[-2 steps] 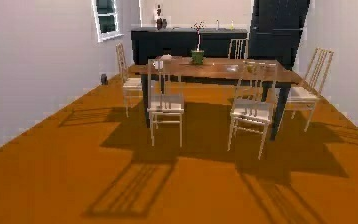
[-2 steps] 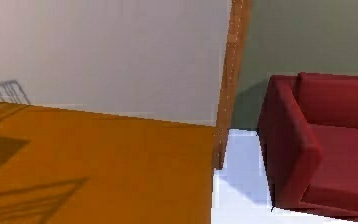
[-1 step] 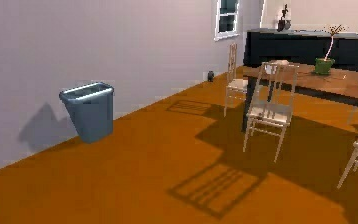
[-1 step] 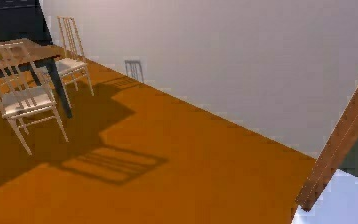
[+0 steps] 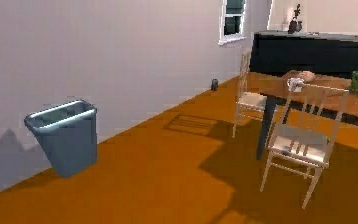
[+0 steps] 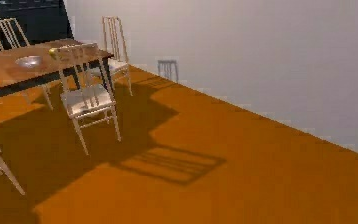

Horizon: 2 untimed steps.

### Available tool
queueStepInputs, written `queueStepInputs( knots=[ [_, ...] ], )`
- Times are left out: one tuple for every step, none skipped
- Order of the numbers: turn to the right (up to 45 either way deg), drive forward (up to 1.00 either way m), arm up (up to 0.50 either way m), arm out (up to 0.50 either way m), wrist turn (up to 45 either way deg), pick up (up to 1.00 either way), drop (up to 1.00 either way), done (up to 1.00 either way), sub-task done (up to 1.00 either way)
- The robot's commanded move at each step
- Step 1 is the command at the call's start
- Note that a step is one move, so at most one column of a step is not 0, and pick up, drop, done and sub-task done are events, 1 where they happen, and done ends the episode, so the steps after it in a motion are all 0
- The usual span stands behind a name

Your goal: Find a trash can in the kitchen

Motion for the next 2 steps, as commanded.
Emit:
queueStepInputs(
  knots=[
    [-45.0,0.00,0.00,0.00,0.0,0.00,0.00,0.00,0.00],
    [-3.0,0.00,0.00,0.00,0.0,0.00,0.00,0.00,0.00]
  ],
)
